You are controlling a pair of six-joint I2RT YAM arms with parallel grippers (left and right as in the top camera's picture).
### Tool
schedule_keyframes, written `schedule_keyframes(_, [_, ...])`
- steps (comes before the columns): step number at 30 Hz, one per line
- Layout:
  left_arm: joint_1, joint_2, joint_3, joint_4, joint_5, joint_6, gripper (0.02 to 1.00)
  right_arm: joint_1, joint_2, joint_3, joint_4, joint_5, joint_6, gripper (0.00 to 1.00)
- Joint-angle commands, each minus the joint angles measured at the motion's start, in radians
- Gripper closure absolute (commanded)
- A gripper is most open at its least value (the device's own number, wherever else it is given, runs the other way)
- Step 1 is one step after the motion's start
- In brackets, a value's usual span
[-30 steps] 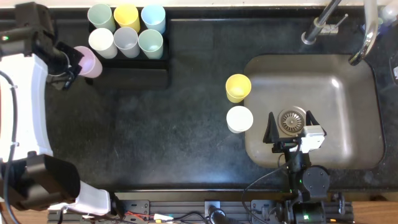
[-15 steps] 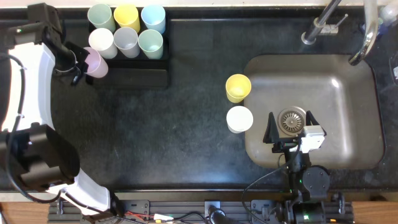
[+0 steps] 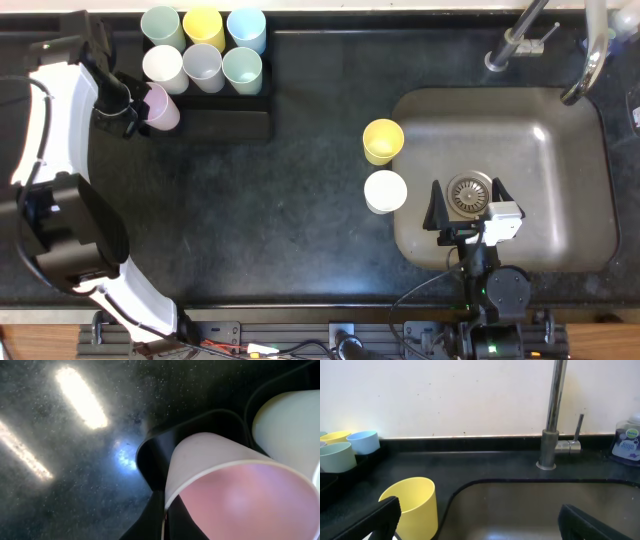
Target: Store Cups
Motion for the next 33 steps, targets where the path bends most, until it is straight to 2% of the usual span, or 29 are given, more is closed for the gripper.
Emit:
schedule_keyframes(1, [-0.003, 0.038, -0.004, 0.013, -0.005, -0.021, 0.98, -0.006, -0.008, -0.013, 0.005, -0.004, -0.006, 0.005])
schedule_keyframes(7, [-0.004, 0.058, -0.004, 0.012, -0.01, -0.021, 0.982, -0.006, -0.008, -0.013, 0.005, -0.004, -0.006, 0.003])
schedule_keyframes(8, [-0.005, 0.058, -0.004, 0.012, -0.013, -0.021, 0.901, -0.006, -0.008, -0.013, 0.005, -0.004, -0.006, 0.003])
schedule_keyframes(10, [-0.006, 0.058, -0.004, 0.011, -0.013, -0.017, 0.533, -0.006, -0.008, -0.013, 0.005, -0.004, -0.006, 0.003])
schedule_keyframes(11, [-0.006, 0.058, -0.004, 0.011, -0.013, -0.017, 0.066, -0.006, -0.008, -0.013, 0.005, -0.004, -0.006, 0.005])
schedule_keyframes(12, [-0.007, 0.058, -0.004, 0.01, -0.013, -0.017, 0.02, -0.006, -0.008, -0.013, 0.005, -0.004, -0.006, 0.003])
schedule_keyframes(19, [-0.03, -0.005, -0.004, -0.01, -0.012, -0.018, 0.02, -0.006, -0.008, -0.013, 0.005, -0.004, -0.006, 0.003])
schedule_keyframes(25, [-0.142, -0.164, -0.004, -0.051, -0.009, -0.017, 0.02, -0.006, -0.008, -0.013, 0.005, -0.004, -0.006, 0.003])
schedule_keyframes(28, [-0.258, -0.235, -0.004, -0.045, -0.01, 0.02, 0.023, -0.006, -0.008, -0.013, 0.005, -0.004, -0.006, 0.003])
schedule_keyframes(30, [-0.385, -0.267, -0.004, -0.022, -0.029, 0.051, 0.02, -0.006, -0.008, -0.013, 0.005, -0.004, -0.006, 0.005])
schedule_keyframes(32, [-0.512, -0.272, -0.004, 0.021, -0.079, 0.059, 0.02, -0.006, -0.008, -0.013, 0.005, -0.004, -0.006, 0.003])
schedule_keyframes(33, [-0.633, -0.261, -0.004, 0.08, -0.147, 0.058, 0.023, -0.006, -0.008, -0.013, 0.005, -0.003, -0.006, 0.003])
